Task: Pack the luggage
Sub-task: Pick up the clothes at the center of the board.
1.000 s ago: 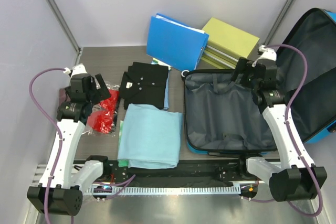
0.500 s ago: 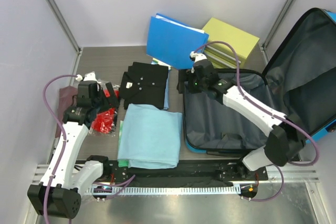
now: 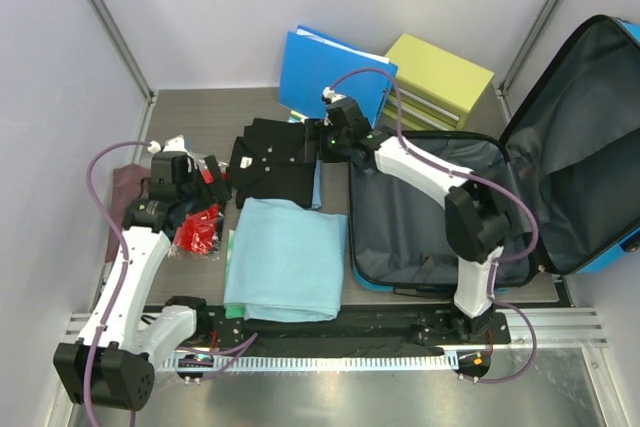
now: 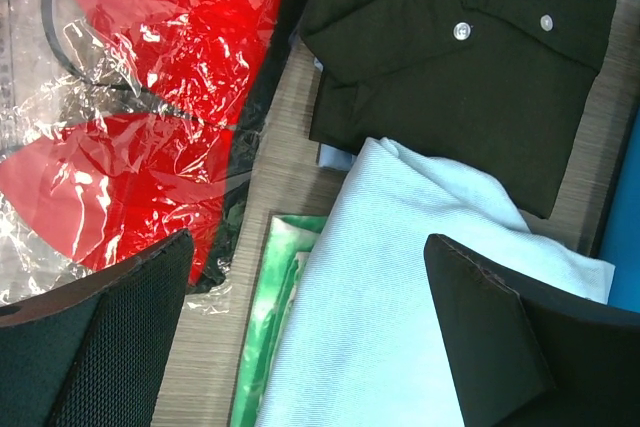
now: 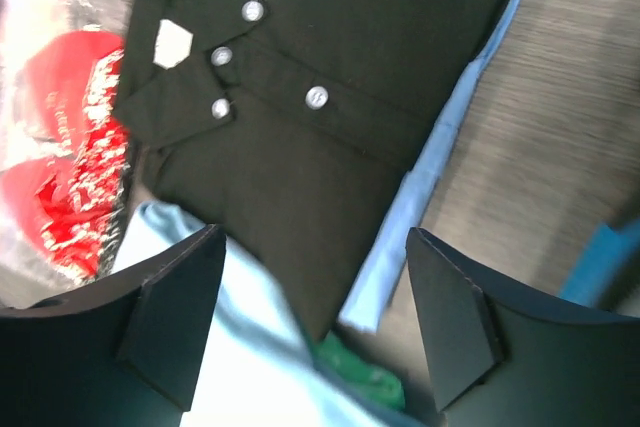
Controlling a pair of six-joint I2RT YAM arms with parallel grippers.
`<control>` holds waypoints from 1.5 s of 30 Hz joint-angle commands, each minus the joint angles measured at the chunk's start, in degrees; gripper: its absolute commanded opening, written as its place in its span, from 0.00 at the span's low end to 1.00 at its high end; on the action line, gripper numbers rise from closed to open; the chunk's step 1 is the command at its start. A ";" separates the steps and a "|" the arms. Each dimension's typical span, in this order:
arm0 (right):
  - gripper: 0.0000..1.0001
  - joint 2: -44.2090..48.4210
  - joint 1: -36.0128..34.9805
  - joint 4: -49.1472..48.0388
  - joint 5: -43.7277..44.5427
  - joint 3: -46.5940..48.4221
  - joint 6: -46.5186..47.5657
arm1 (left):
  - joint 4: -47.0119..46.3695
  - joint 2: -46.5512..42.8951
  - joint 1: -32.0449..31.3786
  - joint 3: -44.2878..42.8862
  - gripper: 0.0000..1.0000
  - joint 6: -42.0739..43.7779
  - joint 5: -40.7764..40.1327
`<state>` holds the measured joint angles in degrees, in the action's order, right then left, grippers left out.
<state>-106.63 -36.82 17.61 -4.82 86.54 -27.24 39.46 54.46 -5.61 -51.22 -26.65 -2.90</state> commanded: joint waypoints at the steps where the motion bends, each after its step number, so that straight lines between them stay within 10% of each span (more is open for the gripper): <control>1: 0.77 -5.68 -0.36 -0.91 -0.72 7.84 -2.29 | -1.49 1.18 -0.19 -2.83 0.98 0.20 0.79; 17: 0.69 -14.48 -0.89 5.51 9.04 14.53 -3.69 | -2.11 3.46 -0.11 -3.18 0.99 0.99 0.08; 45: 0.44 -19.58 -0.97 4.19 0.52 16.99 -5.54 | -1.76 3.81 -0.19 -2.04 1.00 0.90 -0.97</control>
<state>-126.58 -37.28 23.29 -0.25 101.43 -32.10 39.44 58.30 -5.61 -53.58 -26.09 -3.42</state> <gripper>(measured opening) 0.448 0.996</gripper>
